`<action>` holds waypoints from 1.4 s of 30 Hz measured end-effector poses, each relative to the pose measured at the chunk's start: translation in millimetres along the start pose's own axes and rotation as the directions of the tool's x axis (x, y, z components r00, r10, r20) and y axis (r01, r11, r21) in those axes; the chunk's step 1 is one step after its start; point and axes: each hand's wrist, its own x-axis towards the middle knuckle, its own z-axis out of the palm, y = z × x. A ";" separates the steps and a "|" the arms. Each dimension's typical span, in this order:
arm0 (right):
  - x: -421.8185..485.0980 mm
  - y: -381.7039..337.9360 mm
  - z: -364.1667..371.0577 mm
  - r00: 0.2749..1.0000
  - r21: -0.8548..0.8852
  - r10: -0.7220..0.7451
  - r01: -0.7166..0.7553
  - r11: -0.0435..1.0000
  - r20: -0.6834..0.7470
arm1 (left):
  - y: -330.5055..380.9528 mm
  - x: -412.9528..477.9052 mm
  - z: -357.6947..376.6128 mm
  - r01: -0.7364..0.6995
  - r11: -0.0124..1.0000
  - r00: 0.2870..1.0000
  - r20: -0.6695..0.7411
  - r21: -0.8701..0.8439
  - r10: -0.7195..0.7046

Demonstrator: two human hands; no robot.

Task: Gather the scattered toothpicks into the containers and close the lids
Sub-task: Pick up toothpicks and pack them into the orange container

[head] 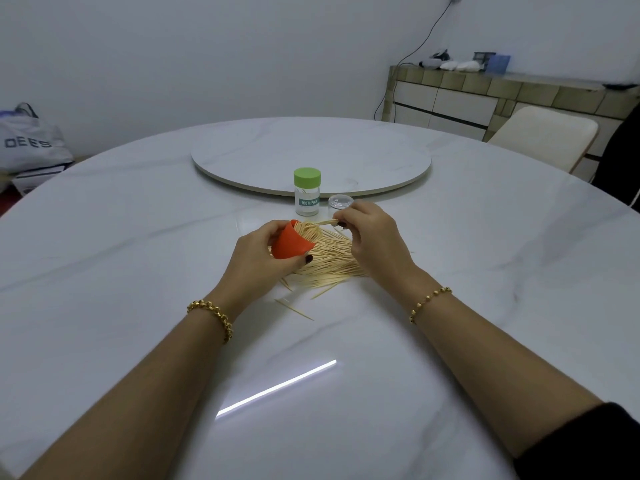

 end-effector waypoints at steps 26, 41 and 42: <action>0.9 -22.1 14.1 0.983 0.020 -0.132 0.131 0.991 0.130 | 1.4 -1.8 3.0 -0.020 1.000 1.000 0.022 0.011 0.020; -2.8 -35.8 11.3 0.995 0.176 0.011 -0.028 0.984 0.095 | 3.0 -3.9 6.5 -0.053 0.999 0.998 0.041 0.012 0.052; -2.7 -35.5 11.2 0.995 0.187 0.020 -0.037 0.982 0.095 | 3.1 -4.1 6.7 -0.055 0.998 0.998 0.041 0.008 0.055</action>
